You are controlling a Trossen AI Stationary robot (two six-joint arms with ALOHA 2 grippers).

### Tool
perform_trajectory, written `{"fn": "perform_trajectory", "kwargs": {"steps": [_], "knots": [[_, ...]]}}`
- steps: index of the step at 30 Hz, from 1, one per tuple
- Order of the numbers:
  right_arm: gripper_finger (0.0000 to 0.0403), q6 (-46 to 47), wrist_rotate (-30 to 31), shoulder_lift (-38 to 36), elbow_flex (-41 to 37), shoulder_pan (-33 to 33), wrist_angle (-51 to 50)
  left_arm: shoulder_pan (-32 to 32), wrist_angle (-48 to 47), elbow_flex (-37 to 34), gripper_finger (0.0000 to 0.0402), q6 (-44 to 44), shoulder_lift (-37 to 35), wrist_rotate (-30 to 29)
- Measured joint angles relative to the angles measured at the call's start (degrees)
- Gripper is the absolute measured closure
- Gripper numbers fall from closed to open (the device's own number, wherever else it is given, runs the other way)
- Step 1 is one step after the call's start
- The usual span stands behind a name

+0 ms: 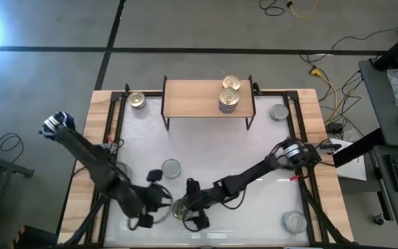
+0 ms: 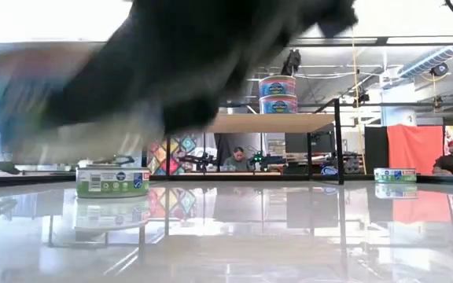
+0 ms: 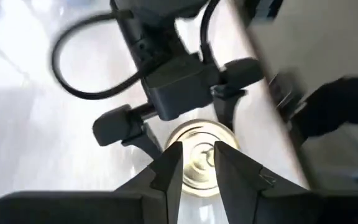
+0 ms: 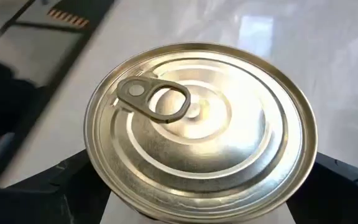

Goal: Stack canned seafood by type on shelf
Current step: Stack the blue-pink tuna can on top of the other blue-pink tuna can on the shelf

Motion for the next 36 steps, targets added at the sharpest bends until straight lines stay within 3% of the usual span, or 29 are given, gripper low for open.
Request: {"fn": "perform_trajectory", "kwargs": {"steps": [6,11,18,25,29,32,36], "knots": [[0.0035,-3.2,-0.5,-11.2,-0.8,0.0,-11.6,-0.4,4.7,-1.0,0.0325,6.0,-8.9,-0.1],[0.0035,-7.8,3.8,-23.2,-3.1,-0.9,-18.9,2.6,11.4,-5.1,0.0325,16.6,-10.6,2.5],[0.0035,-13.9,6.5,-42.3,-13.6,-9.6,-20.2,20.8,18.8,-8.0,0.0325,25.3,-9.9,19.2],[0.0035,-21.7,8.1,-57.5,-23.4,-31.0,-16.2,41.0,25.7,-8.1,0.0325,34.7,-9.8,33.5],[0.0035,-24.5,-4.4,-58.9,-22.4,-48.1,-15.1,53.3,29.3,-7.2,0.0325,36.0,-7.8,41.7],[0.0035,-24.9,-15.2,-55.4,-20.0,-60.0,-15.5,61.3,30.1,-4.8,0.0325,36.0,-5.0,43.6],[0.0035,-25.1,-25.9,-50.4,-17.5,-70.3,-15.3,68.9,30.0,-0.7,0.0325,37.6,0.0,49.0]]}}
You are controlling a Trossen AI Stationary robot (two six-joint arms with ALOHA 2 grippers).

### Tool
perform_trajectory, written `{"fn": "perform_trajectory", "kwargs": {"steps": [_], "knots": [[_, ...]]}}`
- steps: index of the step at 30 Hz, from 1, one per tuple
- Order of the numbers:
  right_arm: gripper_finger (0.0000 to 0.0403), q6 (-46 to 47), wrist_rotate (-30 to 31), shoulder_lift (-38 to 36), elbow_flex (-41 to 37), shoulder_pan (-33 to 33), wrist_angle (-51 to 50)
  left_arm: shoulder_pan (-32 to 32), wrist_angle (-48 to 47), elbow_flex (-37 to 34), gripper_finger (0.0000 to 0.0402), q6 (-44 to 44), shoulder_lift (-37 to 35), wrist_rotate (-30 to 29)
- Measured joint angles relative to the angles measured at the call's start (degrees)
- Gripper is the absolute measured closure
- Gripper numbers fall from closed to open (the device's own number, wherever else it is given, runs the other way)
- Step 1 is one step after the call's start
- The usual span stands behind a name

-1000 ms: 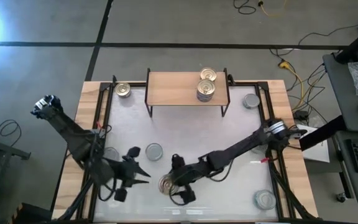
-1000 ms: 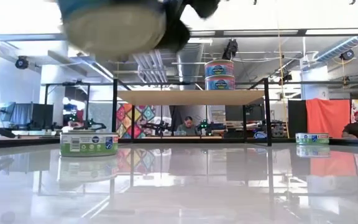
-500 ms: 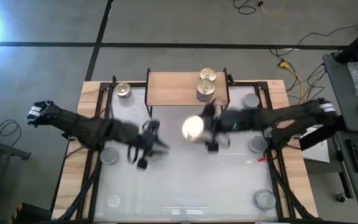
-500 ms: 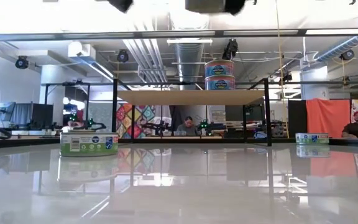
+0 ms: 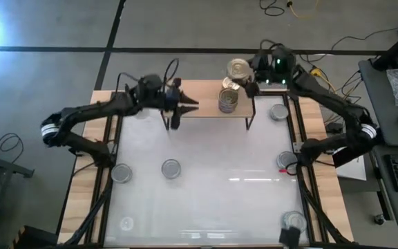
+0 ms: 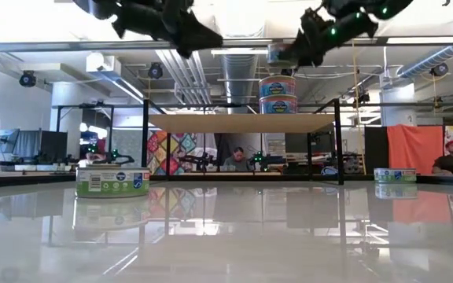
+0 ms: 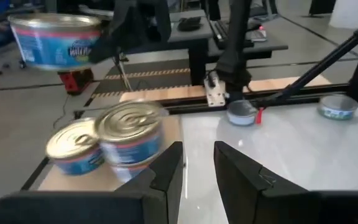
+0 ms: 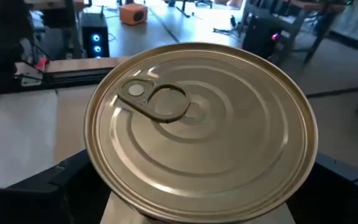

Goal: Stack canned seafood by type on shelf
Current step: Stack the blue-pink tuna can on top of the other blue-pink tuna can on the shelf

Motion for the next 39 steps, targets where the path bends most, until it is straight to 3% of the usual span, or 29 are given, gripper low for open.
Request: {"fn": "perform_trajectory", "kwargs": {"steps": [3,11,18,23,31,35,39], "knots": [[0.0035,-2.5,-4.5,2.9,0.3,-3.0,0.2,3.7,-0.1,3.5,0.0325,1.5,3.7,6.1],[0.0035,-6.4,-8.1,8.5,1.6,-7.2,1.8,11.8,-2.2,16.2,0.0325,4.8,13.0,15.2],[0.0035,-11.7,-8.6,10.8,2.7,-8.5,-1.2,15.1,-5.8,25.0,0.0325,4.8,20.2,18.0],[0.0035,-10.3,-10.3,12.3,2.7,-8.7,-0.4,15.0,-10.3,28.7,0.0325,0.7,24.4,20.1],[0.0035,-8.3,-11.4,14.7,3.0,-8.6,-0.2,14.8,-24.6,39.2,0.0325,-8.3,28.4,20.6],[0.0036,-6.8,-14.9,15.8,2.8,-8.6,-0.2,14.8,-34.0,46.9,0.0325,-10.4,30.9,15.5],[0.0035,-8.0,-19.1,16.6,2.7,-8.5,-0.4,14.7,-42.8,54.3,0.0325,-10.9,33.8,15.0]]}}
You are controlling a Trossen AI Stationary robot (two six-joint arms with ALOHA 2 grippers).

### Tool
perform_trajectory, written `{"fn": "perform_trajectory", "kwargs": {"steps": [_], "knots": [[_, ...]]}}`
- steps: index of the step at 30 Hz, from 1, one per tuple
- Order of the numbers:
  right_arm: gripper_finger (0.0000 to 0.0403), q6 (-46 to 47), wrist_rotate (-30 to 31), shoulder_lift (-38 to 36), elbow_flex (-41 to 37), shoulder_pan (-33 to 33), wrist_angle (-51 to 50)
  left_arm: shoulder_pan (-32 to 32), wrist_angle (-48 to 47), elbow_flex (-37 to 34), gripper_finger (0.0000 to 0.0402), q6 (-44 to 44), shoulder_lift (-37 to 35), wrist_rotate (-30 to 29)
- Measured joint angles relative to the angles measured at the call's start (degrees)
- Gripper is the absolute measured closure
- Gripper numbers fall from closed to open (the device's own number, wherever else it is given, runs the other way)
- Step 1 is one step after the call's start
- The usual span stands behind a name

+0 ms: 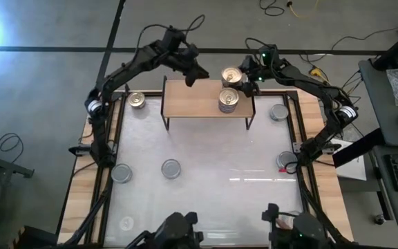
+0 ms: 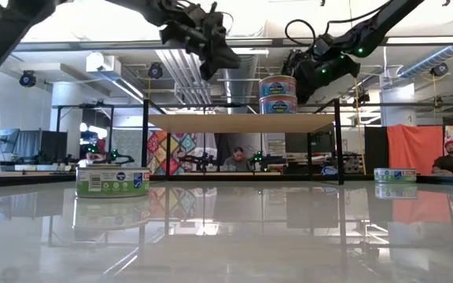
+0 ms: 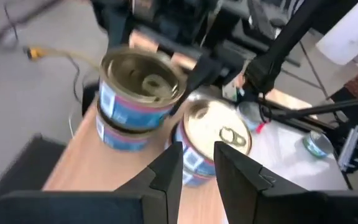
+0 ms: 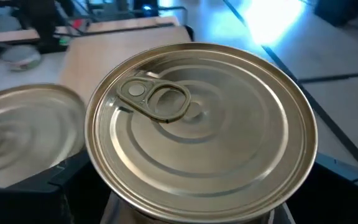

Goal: Stack canned seafood by type on shelf
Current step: Stack the blue-pink tuna can on top of the other blue-pink tuna can on the shelf

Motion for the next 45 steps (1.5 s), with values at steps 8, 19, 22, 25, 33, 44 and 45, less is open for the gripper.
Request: {"fn": "perform_trajectory", "kwargs": {"steps": [8,19,22,25,33,44,45], "knots": [[0.0036,-4.0,-0.8,0.1,0.0,-0.1,0.0,-1.2,-13.2,14.1,0.0325,0.0,6.2,0.2],[0.0035,-4.6,2.9,3.3,0.3,-0.3,0.4,-2.0,-16.1,17.7,0.0325,-2.5,8.0,-2.1],[0.0035,-4.6,3.3,3.1,0.3,-0.3,0.3,-2.0,-15.5,17.7,0.0325,-2.6,8.0,-2.2],[0.0035,-4.6,3.7,2.8,0.3,-0.3,-0.3,-2.1,-15.6,17.7,0.0325,-2.8,8.0,-3.5],[0.0034,-5.6,3.9,1.9,0.3,0.2,-2.9,-2.2,-14.6,17.7,0.0325,-3.5,8.8,-3.5],[0.0033,-1.9,13.2,1.2,0.3,3.9,-2.5,-2.2,-12.6,17.7,0.0325,-3.5,8.8,-3.6],[0.0033,-1.2,13.8,1.2,0.3,4.0,-2.5,-2.2,-12.6,17.7,0.0325,-3.5,8.8,-3.6]]}}
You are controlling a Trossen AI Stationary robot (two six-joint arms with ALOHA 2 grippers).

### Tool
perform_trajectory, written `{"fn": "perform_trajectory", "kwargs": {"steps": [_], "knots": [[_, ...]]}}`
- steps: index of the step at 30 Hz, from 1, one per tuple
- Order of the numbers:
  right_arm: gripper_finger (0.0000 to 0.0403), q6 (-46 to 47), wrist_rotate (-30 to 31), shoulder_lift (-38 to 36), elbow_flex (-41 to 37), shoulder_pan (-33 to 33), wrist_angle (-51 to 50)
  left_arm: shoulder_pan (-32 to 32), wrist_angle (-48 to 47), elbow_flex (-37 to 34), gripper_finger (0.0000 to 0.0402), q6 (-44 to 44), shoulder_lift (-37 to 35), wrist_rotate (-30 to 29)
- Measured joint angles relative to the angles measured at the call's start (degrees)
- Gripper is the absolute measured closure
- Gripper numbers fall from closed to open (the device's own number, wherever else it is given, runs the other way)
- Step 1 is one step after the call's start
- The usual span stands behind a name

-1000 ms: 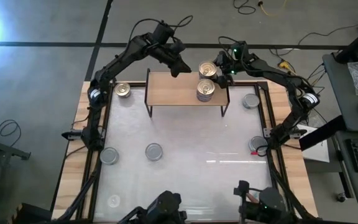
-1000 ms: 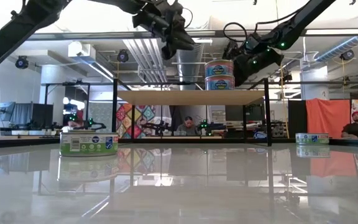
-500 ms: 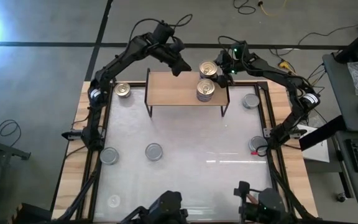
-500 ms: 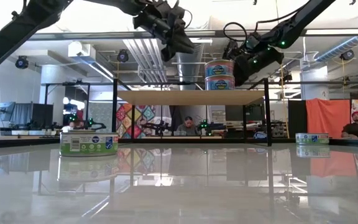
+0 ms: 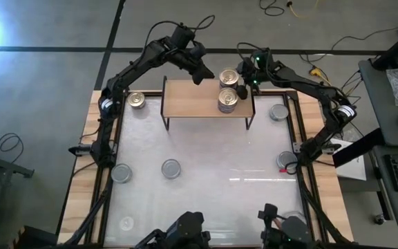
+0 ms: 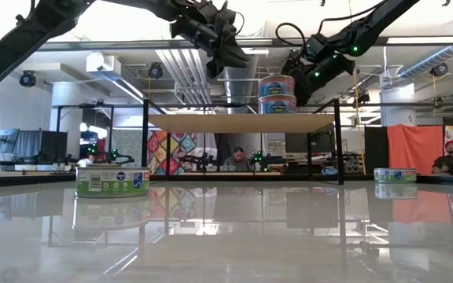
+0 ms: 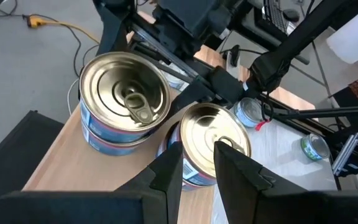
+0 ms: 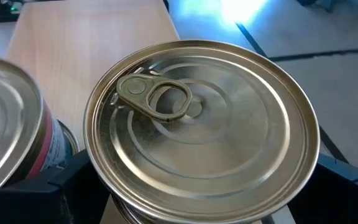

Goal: Stack canned seafood by type on shelf
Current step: Stack the blue-pink tuna can on top of the other blue-pink tuna can on the shelf

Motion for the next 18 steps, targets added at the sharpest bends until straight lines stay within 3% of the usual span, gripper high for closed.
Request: {"fn": "perform_trajectory", "kwargs": {"steps": [9,18], "knots": [[0.0033,3.0,0.7,-0.1,0.0,0.0,-0.1,0.0,1.5,0.0,0.0325,2.5,0.0,0.1],[0.0033,3.7,0.6,0.0,0.0,0.0,-0.1,0.0,3.2,-0.7,0.0325,11.7,0.6,0.1]]}}
